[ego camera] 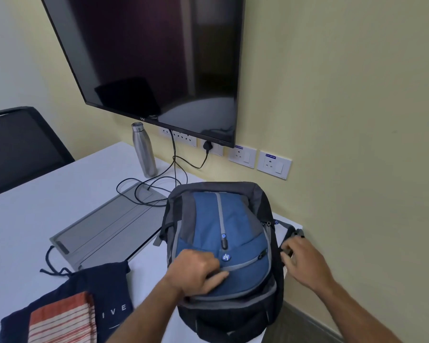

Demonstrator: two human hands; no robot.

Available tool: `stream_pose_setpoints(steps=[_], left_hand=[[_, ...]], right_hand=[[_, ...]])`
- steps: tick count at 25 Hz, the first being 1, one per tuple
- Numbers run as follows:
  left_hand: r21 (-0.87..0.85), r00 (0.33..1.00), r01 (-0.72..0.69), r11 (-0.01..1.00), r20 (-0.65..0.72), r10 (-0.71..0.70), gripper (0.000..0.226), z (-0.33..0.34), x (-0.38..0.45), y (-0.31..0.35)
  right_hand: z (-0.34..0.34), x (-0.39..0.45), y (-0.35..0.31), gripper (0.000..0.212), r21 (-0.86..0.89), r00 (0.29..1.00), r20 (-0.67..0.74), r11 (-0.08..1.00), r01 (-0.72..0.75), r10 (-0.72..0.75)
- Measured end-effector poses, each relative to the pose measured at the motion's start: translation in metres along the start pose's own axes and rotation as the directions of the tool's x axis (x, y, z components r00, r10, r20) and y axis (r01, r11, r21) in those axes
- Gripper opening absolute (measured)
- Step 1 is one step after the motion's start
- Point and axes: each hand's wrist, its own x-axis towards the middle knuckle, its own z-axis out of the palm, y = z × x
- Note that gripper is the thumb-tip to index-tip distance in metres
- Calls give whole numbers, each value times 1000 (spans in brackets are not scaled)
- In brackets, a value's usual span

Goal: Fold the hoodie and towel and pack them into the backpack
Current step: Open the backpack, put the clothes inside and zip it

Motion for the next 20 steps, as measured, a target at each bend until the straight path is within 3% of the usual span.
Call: stream_pose_setpoints(steps=[2, 4, 9, 12, 16, 20], left_hand=[[-42, 999, -41, 998, 3, 41, 25, -6, 49, 10], [-17, 991, -77, 997, 105, 78, 22, -6, 93, 20], [152, 866, -265, 952, 472, 166, 57, 13, 161, 37], [210, 791, -355, 911, 586, 173, 54, 25, 175, 43], [195, 753, -348, 917, 641, 149, 45, 31, 183, 47], [183, 772, -334, 924, 617, 157, 37, 31, 182, 50]], right_hand=[[-2, 28, 12, 18, -56, 994, 38, 994, -99, 101], [1, 51, 19, 29, -86, 981, 100, 984, -157, 165], [18, 88, 22, 44, -59, 969, 183, 986, -159, 167], [27, 99, 22, 41, -31, 971, 188, 989, -144, 147], [27, 104, 23, 21, -45, 976, 154, 988, -150, 155], [21, 99, 20, 23, -167, 978, 189, 984, -57, 89]])
